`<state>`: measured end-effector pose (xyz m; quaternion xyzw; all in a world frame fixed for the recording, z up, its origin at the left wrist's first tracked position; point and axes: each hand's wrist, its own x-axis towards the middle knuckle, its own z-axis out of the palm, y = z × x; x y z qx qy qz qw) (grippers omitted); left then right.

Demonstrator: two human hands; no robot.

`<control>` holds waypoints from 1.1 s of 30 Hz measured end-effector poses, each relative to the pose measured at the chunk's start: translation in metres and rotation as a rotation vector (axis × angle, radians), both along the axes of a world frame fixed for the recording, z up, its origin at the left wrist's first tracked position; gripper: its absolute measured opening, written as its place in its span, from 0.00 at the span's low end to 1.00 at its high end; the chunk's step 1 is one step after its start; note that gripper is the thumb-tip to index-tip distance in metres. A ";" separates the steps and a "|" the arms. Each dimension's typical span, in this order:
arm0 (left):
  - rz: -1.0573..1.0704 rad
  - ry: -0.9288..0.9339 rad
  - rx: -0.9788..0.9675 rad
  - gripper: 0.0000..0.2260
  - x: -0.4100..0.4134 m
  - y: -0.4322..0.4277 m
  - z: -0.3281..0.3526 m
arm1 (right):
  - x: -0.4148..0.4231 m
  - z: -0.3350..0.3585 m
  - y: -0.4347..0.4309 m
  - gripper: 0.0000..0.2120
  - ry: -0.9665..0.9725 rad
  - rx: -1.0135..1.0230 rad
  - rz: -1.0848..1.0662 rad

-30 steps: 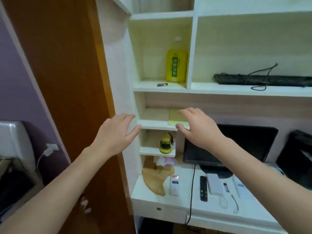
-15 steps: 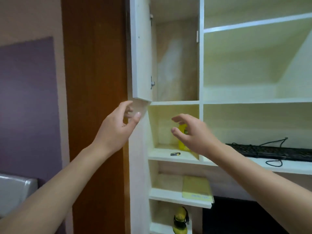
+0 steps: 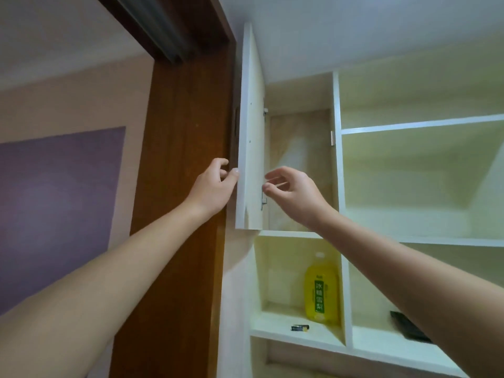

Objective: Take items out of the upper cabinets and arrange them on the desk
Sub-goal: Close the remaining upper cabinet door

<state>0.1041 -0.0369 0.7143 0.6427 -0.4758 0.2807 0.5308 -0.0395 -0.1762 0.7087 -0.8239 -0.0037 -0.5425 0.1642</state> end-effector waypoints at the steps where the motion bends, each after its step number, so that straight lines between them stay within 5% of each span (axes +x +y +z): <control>1: 0.012 -0.003 -0.003 0.23 0.003 -0.001 0.006 | 0.003 0.006 0.002 0.14 -0.001 -0.005 -0.003; 20: -0.187 0.011 -0.233 0.20 0.008 -0.043 0.068 | 0.045 0.014 -0.020 0.11 -0.069 0.006 0.001; 25: -0.313 0.018 -0.246 0.08 0.000 -0.061 0.080 | 0.034 0.005 -0.040 0.11 -0.082 0.040 -0.016; 33: -0.435 0.018 -0.267 0.05 -0.022 -0.100 0.083 | 0.000 0.005 -0.075 0.08 -0.097 0.006 -0.037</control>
